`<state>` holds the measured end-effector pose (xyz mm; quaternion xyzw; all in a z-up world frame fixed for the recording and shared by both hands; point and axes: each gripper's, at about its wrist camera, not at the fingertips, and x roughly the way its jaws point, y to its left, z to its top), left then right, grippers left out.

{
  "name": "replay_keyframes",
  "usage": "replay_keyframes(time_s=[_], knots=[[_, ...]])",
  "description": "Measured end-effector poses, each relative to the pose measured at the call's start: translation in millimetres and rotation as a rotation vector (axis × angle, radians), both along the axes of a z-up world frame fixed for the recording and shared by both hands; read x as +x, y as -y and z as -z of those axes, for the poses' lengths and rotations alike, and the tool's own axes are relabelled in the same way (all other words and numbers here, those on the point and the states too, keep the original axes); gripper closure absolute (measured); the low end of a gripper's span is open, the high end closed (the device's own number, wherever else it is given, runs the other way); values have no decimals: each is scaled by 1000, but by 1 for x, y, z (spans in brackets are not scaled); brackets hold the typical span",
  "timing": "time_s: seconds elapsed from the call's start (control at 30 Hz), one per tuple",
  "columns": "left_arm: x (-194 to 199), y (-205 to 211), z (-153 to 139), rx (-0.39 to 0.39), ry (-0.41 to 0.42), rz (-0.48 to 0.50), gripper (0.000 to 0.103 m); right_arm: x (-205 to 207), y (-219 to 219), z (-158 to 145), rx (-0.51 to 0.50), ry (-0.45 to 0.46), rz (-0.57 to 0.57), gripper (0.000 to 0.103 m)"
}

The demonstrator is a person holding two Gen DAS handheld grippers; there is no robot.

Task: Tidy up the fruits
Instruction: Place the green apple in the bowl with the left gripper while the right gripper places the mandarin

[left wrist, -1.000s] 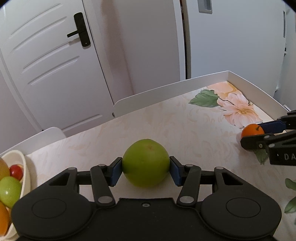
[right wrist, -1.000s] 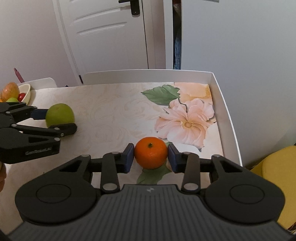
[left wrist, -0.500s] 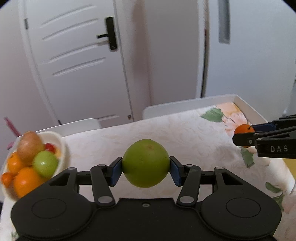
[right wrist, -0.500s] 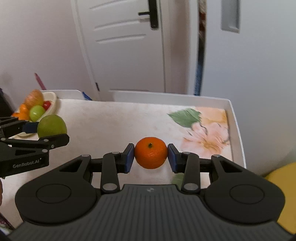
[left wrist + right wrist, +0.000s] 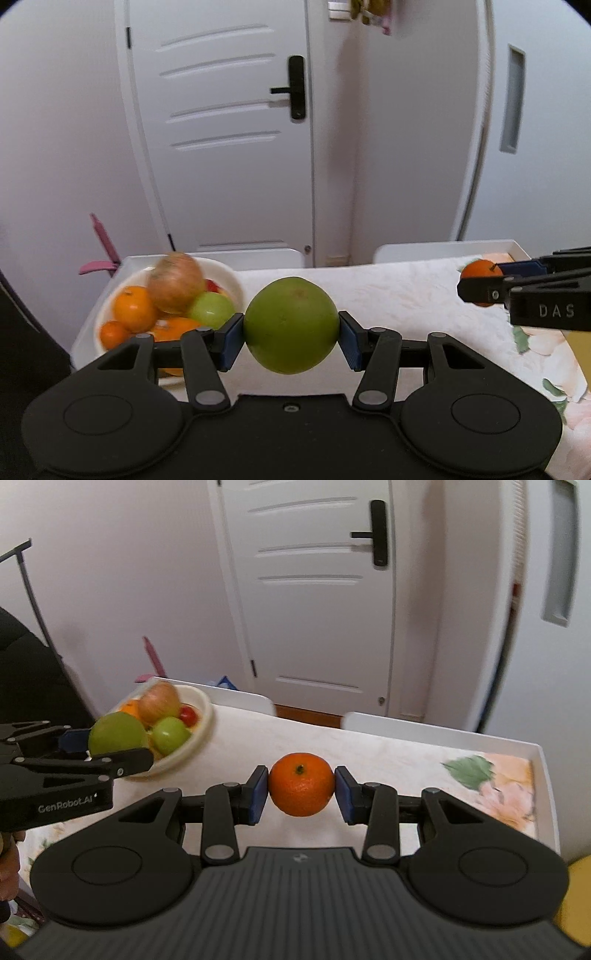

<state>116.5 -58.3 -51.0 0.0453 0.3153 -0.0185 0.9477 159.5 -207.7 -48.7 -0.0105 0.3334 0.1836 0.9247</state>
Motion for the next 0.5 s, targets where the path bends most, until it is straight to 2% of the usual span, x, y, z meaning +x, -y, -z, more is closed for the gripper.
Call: replay_keyframes(time_s=[0.27,0.5], knots=[[4,-62,-13,19,19,-11,45,5,-73,-6,12,-3,-19,49],[20,-114,-5,30,-3,1,45,15,-127,-1,9,-16,-10,49]])
